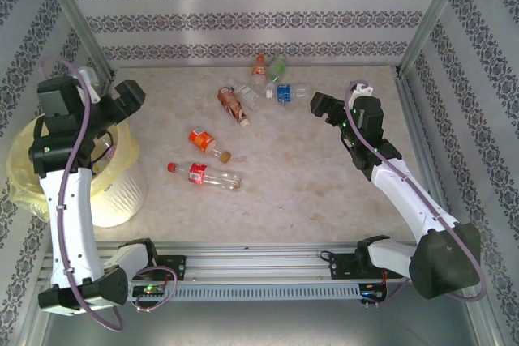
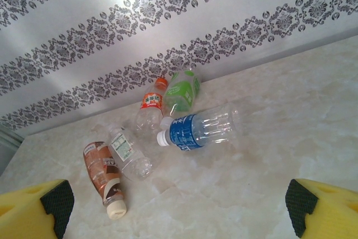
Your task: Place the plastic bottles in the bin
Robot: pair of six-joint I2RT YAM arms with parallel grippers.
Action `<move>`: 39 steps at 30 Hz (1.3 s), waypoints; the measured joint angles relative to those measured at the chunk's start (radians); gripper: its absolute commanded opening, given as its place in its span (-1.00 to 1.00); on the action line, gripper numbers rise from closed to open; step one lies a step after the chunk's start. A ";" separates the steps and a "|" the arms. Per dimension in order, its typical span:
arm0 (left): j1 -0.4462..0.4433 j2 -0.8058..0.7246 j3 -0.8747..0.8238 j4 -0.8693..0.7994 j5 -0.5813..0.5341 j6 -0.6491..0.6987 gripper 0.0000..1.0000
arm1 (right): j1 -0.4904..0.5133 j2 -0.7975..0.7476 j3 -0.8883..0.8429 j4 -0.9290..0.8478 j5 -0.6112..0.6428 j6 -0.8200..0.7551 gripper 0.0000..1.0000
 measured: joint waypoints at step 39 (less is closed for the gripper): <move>-0.527 0.709 0.075 0.189 -0.403 -0.285 0.99 | 0.000 -0.172 -0.184 0.100 0.103 -0.087 0.96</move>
